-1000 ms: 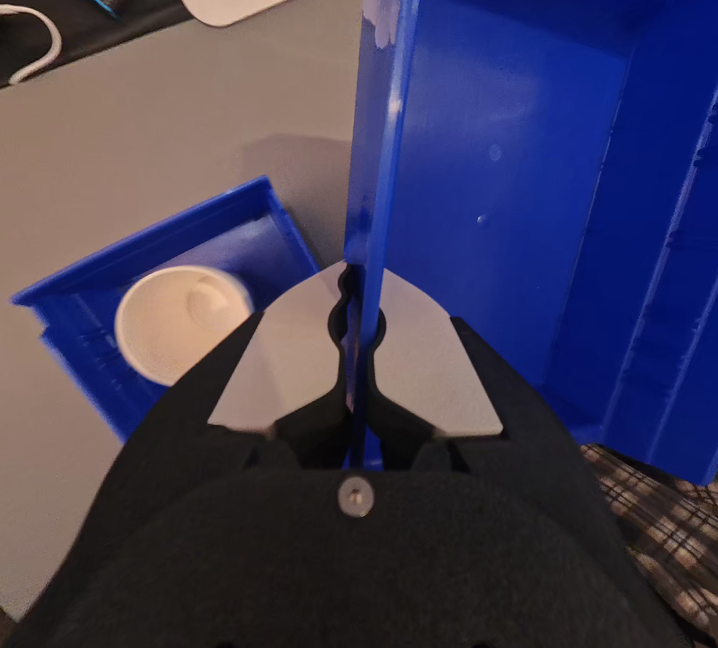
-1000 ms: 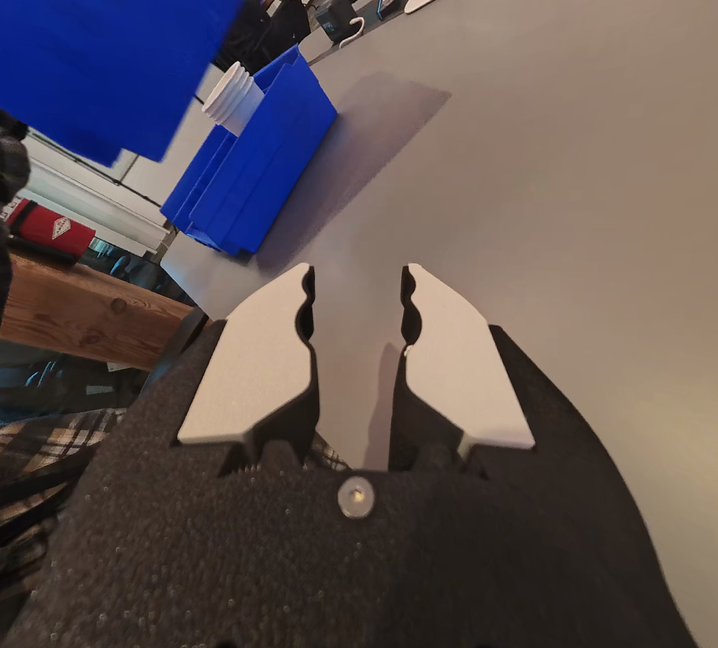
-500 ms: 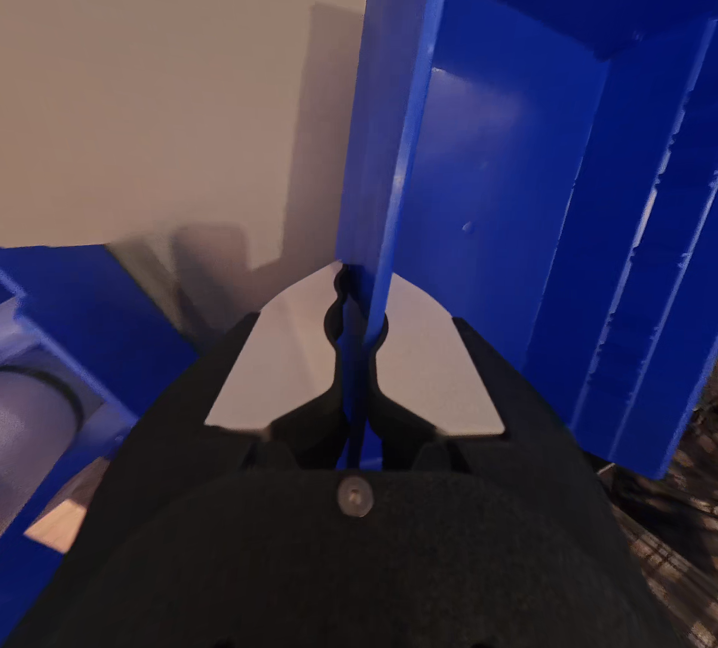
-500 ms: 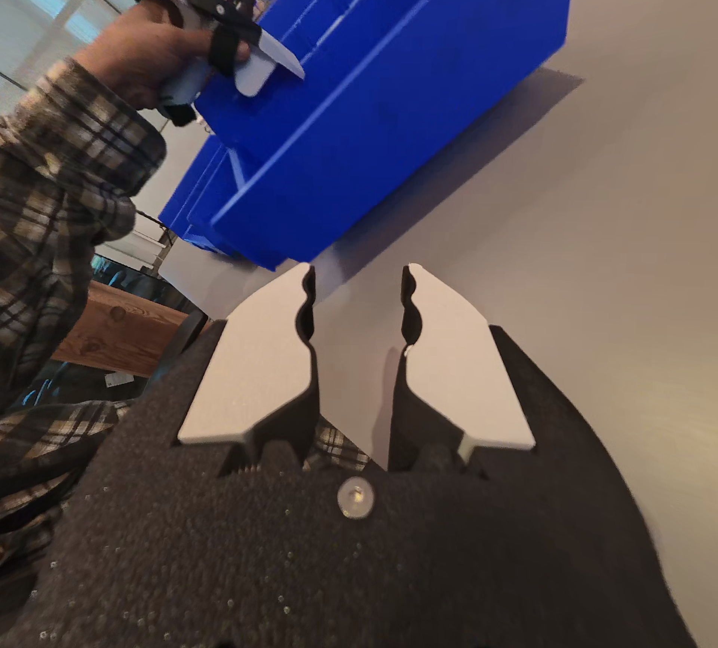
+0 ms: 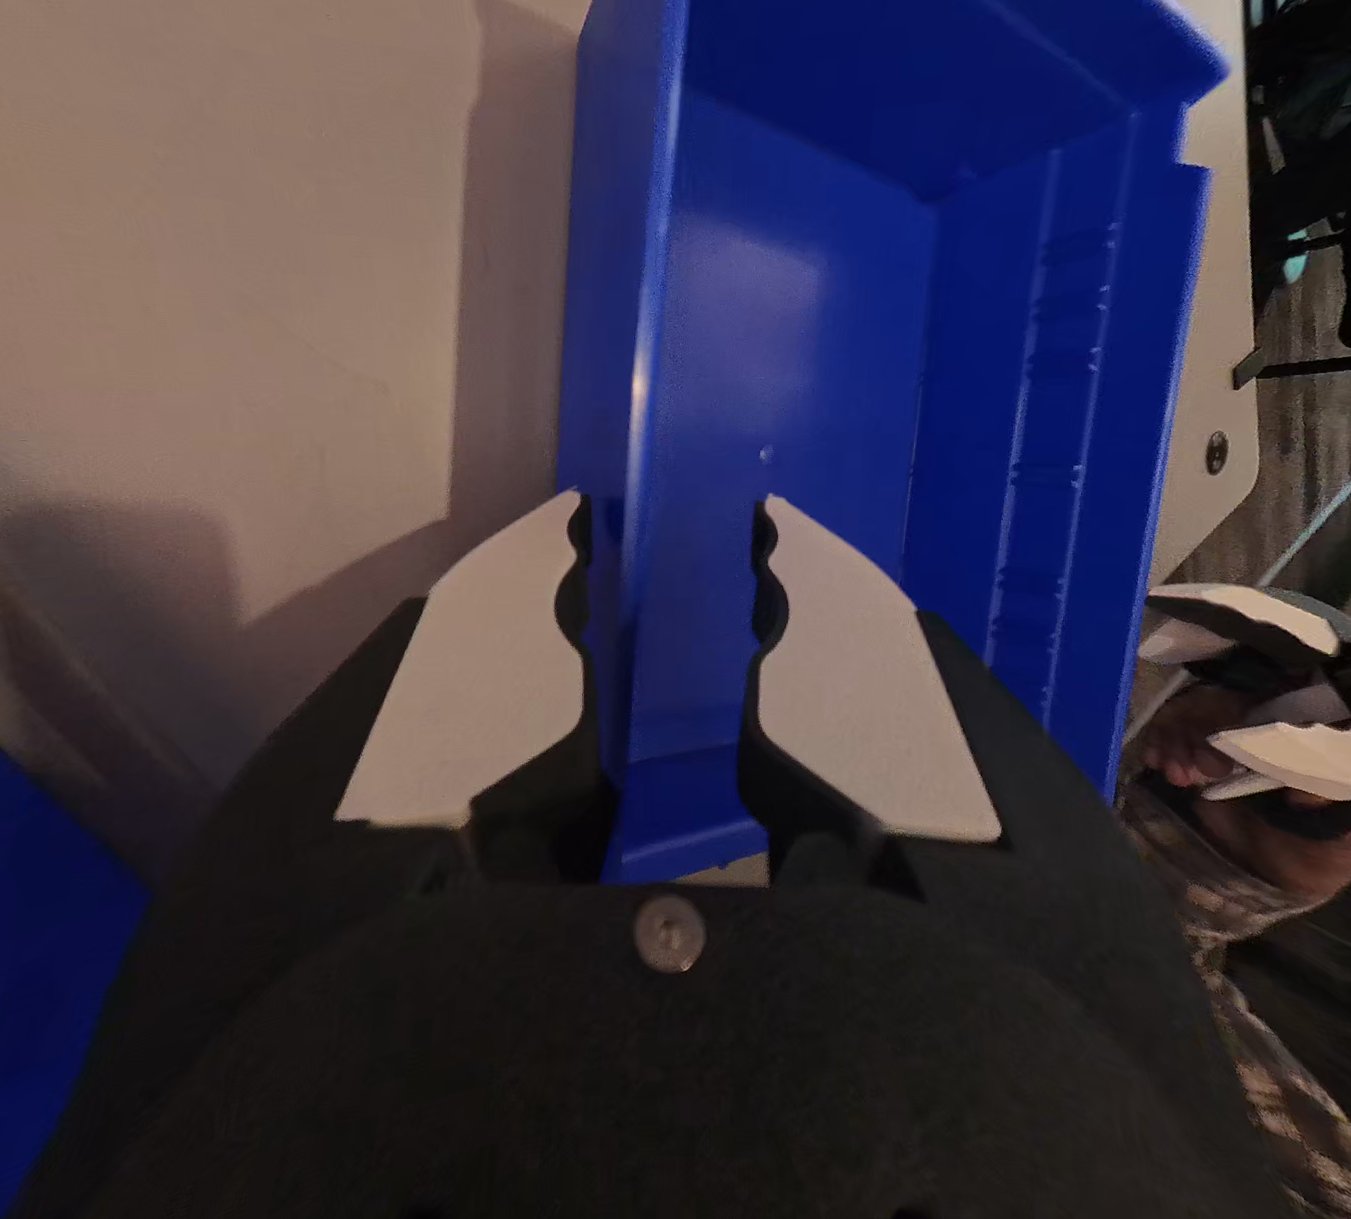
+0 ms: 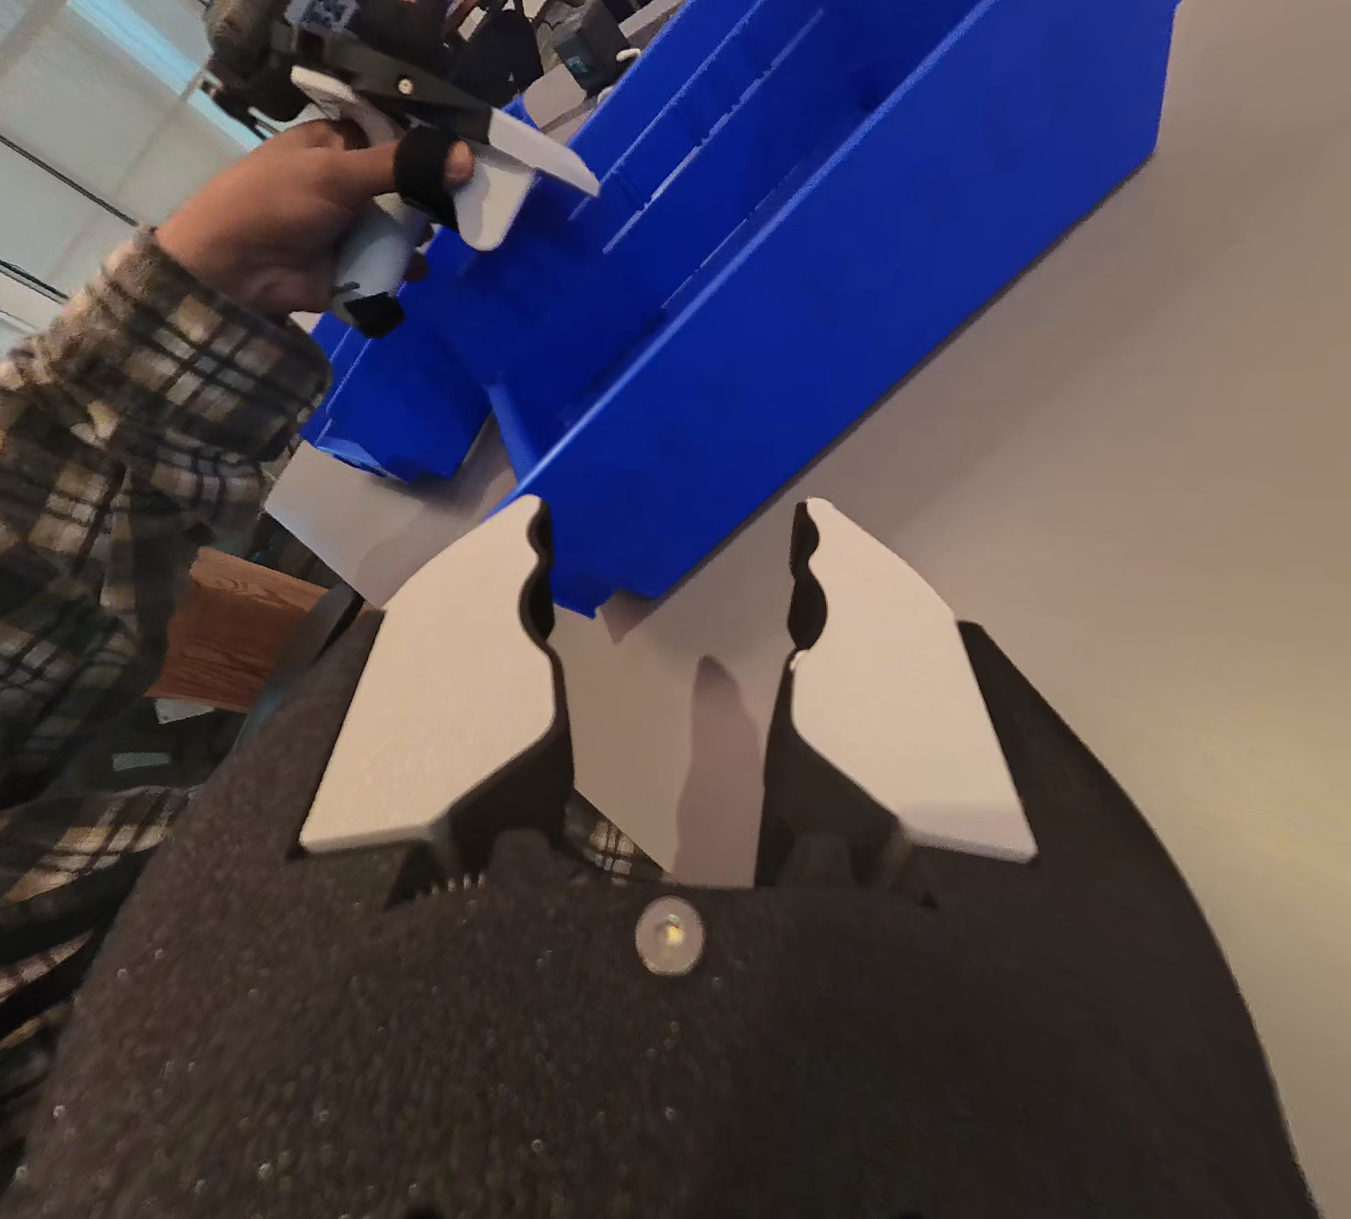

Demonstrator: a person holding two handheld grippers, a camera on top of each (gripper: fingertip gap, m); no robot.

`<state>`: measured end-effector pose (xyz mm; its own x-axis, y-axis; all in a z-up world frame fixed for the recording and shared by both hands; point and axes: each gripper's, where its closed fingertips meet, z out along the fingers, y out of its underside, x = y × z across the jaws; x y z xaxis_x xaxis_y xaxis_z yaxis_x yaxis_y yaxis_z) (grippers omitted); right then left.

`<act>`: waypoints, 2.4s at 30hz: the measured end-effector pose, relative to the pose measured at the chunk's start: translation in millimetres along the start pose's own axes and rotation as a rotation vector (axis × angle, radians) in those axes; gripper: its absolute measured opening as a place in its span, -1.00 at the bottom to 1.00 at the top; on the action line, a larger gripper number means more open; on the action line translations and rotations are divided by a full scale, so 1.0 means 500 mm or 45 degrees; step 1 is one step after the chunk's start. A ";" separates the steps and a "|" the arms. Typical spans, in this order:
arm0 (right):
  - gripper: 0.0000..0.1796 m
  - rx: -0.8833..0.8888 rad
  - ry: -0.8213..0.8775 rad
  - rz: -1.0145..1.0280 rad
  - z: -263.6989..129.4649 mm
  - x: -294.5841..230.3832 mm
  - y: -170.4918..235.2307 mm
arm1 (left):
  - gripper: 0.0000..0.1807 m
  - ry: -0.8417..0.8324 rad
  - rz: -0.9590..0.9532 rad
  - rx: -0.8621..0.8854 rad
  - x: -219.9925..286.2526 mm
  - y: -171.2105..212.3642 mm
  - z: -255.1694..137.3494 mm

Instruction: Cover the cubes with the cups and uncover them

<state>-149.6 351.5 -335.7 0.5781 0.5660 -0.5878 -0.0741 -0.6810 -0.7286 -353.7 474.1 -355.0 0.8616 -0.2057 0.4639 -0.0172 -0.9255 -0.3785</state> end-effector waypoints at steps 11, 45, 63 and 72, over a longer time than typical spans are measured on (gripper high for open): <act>-0.06 -0.159 0.243 -0.037 0.054 -0.013 -0.042 | -0.27 0.145 0.407 0.362 0.106 0.016 -0.184; -0.94 -0.922 0.891 0.237 0.103 0.191 -0.043 | -0.47 0.380 0.697 0.779 -0.046 0.264 -0.508; -0.94 -0.828 1.032 0.324 -0.136 0.525 -0.191 | -0.64 0.435 0.713 0.807 -0.025 0.228 -0.454; -0.94 -0.869 0.993 0.189 -0.203 0.613 -0.227 | -0.67 0.408 0.662 0.816 -0.045 0.200 -0.429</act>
<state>118.3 555.0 -397.4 0.9826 0.1636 -0.0881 0.1468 -0.9741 -0.1719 -483.5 317.8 -231.3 0.6387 -0.7191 0.2738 0.0032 -0.3533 -0.9355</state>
